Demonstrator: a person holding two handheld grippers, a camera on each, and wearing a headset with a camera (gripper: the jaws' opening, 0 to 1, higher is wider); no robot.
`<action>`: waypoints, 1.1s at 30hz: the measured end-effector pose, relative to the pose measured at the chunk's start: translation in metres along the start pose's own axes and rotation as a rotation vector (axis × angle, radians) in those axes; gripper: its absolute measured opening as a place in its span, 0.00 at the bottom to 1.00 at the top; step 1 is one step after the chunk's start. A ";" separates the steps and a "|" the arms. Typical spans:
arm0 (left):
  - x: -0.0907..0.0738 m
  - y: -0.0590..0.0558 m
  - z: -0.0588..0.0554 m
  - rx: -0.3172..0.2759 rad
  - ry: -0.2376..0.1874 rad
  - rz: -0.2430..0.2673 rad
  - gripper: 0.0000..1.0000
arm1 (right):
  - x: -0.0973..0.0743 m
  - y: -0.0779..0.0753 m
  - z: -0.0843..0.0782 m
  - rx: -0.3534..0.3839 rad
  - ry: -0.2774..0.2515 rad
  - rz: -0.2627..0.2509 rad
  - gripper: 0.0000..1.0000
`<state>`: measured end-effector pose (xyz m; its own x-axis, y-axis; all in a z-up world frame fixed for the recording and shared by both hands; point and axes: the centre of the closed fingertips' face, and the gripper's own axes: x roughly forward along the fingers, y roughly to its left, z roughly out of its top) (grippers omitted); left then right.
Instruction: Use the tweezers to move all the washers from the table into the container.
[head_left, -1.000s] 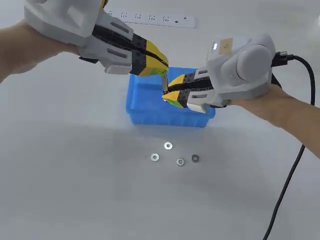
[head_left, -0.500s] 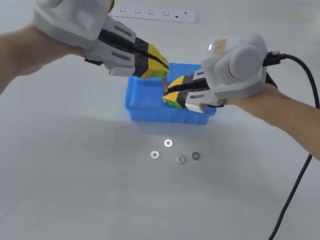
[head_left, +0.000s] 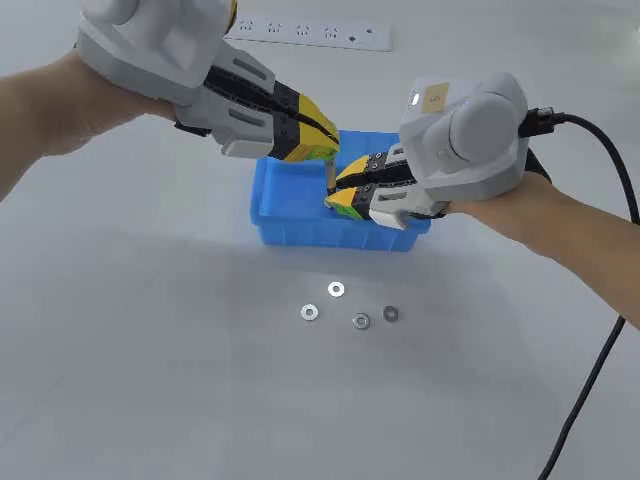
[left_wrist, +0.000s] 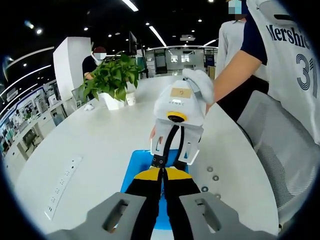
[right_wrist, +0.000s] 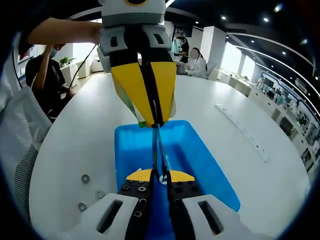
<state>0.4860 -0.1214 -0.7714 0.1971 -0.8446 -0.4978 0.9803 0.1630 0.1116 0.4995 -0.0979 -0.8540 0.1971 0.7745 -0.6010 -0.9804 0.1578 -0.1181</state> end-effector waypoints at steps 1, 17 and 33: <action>0.000 0.000 0.000 0.000 0.000 0.000 0.05 | 0.000 0.000 0.000 0.000 0.000 -0.002 0.11; -0.016 -0.003 0.015 0.019 0.001 0.018 0.05 | -0.011 0.000 0.020 -0.012 -0.044 -0.022 0.12; -0.030 -0.022 0.042 0.075 0.001 0.020 0.05 | -0.040 0.014 0.044 -0.049 -0.081 -0.059 0.14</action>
<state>0.4579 -0.1210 -0.7223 0.2170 -0.8410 -0.4955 0.9723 0.1413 0.1860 0.4784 -0.0998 -0.7970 0.2521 0.8123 -0.5259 -0.9657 0.1759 -0.1911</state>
